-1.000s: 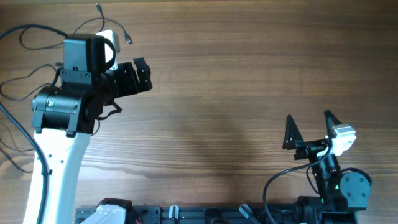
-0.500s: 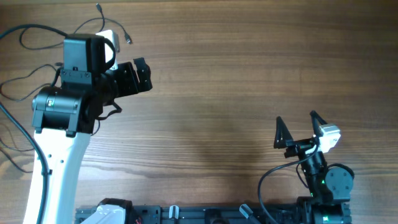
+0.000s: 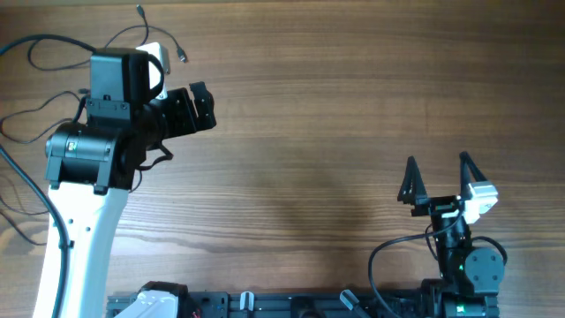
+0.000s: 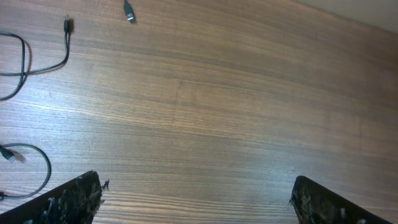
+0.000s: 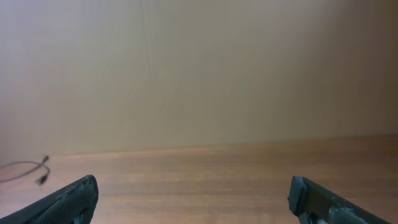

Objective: Untangle cables

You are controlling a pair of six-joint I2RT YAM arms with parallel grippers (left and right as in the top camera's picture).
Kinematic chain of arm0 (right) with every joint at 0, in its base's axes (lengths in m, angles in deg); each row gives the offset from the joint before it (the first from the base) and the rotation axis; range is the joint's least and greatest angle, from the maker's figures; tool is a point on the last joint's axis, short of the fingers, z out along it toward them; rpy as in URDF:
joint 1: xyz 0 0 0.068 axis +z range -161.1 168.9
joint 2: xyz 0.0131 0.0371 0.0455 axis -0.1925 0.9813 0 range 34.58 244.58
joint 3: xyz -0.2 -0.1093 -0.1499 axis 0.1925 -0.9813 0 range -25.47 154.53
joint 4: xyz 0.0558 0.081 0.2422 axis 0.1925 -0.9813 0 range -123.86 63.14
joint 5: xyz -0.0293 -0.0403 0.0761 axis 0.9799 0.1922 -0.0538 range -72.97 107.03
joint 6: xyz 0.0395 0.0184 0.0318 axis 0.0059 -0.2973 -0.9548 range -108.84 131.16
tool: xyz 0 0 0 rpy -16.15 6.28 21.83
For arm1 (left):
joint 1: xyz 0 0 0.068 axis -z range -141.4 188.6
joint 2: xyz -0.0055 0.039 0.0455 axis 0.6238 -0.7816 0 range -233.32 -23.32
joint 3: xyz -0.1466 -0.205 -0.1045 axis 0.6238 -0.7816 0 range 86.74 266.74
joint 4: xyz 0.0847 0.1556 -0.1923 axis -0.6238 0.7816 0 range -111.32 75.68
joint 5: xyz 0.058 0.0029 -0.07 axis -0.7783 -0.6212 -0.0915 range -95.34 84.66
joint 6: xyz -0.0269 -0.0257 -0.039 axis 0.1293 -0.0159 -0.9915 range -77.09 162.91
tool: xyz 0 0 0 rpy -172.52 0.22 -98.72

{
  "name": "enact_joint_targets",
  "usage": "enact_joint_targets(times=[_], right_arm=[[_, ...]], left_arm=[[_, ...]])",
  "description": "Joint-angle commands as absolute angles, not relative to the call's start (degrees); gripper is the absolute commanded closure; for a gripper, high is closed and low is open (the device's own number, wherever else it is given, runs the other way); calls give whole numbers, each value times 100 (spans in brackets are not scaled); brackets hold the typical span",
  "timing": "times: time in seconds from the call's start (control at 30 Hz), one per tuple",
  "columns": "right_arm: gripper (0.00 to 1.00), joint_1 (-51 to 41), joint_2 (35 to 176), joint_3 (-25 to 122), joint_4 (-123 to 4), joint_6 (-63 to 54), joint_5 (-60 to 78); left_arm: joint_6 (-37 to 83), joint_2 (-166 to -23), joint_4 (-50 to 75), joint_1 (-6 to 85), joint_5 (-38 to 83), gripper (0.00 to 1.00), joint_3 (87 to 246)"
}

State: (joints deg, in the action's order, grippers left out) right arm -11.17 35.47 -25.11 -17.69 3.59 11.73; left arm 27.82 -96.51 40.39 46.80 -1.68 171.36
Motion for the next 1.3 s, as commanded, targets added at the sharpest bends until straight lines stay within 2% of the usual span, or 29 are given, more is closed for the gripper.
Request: enact_joint_targets(times=[0.0, 0.1, 0.53, 1.27], right_arm=[[0, -1089, 3477, -2519, -2193, 829, 1114], [0, -1089, 3477, -2519, -2678, 835, 1157], [0, -1091, 3477, -2517, -2700, 1419, 1321], [0, -1096, 3477, -2517, -2689, 1111, 1363]], left_arm=[[2883, -9655, 4028, 4702, -245, 0, 17149], [2883, -9655, 4028, 4702, -245, 0, 17149], [2883, -9655, 4028, 4702, -245, 0, 17149], [2883, -9655, 4028, 4702, -245, 0, 17149]])
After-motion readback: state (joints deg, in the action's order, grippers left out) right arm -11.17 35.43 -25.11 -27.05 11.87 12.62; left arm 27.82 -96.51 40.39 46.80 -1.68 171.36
